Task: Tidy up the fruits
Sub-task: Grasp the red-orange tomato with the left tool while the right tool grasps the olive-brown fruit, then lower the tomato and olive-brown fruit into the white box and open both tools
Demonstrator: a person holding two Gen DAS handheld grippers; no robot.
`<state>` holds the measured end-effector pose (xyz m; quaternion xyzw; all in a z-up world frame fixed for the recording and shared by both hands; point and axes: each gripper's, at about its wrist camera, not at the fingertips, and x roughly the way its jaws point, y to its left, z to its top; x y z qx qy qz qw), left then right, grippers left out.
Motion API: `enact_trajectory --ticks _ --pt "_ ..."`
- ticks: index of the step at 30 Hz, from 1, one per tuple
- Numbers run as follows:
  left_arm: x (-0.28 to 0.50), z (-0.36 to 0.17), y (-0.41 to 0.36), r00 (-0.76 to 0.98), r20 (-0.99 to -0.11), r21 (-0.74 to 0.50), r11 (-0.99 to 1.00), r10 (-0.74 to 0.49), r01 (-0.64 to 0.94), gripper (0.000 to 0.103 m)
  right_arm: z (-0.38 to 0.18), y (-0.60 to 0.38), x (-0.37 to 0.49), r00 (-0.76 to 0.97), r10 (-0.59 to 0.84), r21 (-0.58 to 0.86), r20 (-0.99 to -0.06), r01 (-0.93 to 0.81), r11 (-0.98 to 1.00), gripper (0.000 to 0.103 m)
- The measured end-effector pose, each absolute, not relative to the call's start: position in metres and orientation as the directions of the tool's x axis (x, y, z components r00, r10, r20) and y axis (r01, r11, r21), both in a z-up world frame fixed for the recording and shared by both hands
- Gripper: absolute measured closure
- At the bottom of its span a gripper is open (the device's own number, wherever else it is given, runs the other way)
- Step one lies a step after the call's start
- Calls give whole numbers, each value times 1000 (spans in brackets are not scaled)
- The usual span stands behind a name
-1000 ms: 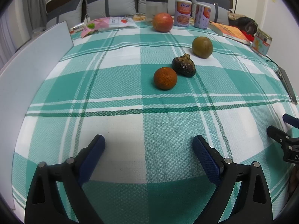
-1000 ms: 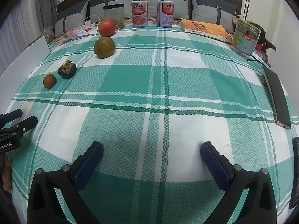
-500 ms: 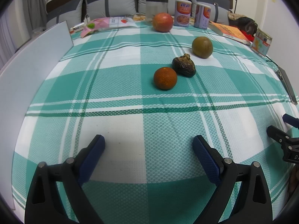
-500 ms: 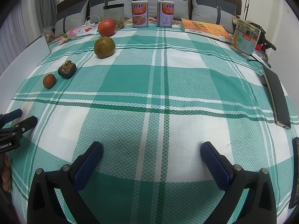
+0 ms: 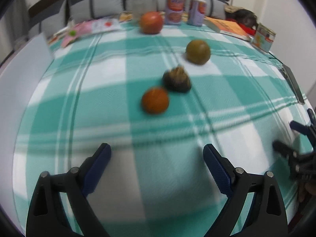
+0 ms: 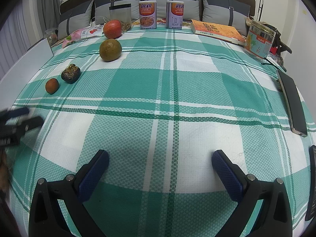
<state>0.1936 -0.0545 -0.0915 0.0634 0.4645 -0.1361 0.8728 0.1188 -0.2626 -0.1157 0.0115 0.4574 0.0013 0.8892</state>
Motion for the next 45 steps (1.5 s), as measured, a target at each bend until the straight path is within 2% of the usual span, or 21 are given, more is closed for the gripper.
enact_trajectory --ticks 4,6,7,8,11,14,17,22,23,24,25,26,28,31,34,38,41,45 --pt "222 -87 -62 563 -806 2 952 -180 307 10 -116 -262 119 582 13 22 -813 8 1000 0" --pt "230 -89 -61 563 -803 -21 953 -195 301 29 -116 -263 119 581 13 22 -813 8 1000 0" --pt "233 -91 -60 548 -809 -42 951 -213 307 62 -116 -263 119 581 14 23 -813 8 1000 0" --pt "234 -94 -59 529 -818 -59 947 -227 315 72 -115 -264 119 581 18 26 -814 6 1000 0" --pt "225 -90 -57 550 -799 -60 944 -241 326 73 -111 -266 127 535 41 48 -844 -2 999 0" --pt "211 -87 -52 563 -791 -56 945 -240 323 73 -87 -269 157 548 191 223 -814 -9 975 0" --pt "200 -83 -41 554 -796 -86 951 -245 298 73 -70 -251 218 544 290 311 -788 -56 949 1" --pt "185 -68 -14 548 -799 -133 961 -248 241 73 -72 -208 307 528 277 259 -803 -109 960 14" --pt "183 -64 -8 548 -798 -145 963 -250 228 73 -79 -201 320 503 276 259 -819 -107 960 20" --pt "181 -60 -1 548 -797 -160 964 -253 211 73 -88 -198 331 472 279 266 -836 -96 959 40" --pt "179 -56 6 549 -795 -176 964 -257 197 73 -95 -198 336 446 297 286 -844 -93 954 53" --pt "177 -51 13 551 -793 -188 964 -261 186 73 -97 -199 337 445 310 308 -840 -80 948 56" --pt "172 -38 25 565 -782 -203 964 -265 171 73 -88 -204 330 474 272 280 -838 -54 958 56" --pt "157 -4 51 614 -740 -236 961 -275 147 73 -52 -206 306 512 316 315 -799 -92 945 56" --pt "141 39 87 670 -689 -269 956 -275 115 73 2 -176 284 520 397 339 -756 -207 917 56" --pt "128 84 149 732 -652 -265 964 -194 20 73 61 -86 265 444 555 391 -703 -410 824 56" --pt "130 90 200 738 -669 -228 970 -93 -85 73 82 -6 256 346 651 438 -676 -521 732 55" --pt "147 49 257 641 -768 -199 951 0 -238 73 82 107 247 219 690 435 -690 -636 637 55"
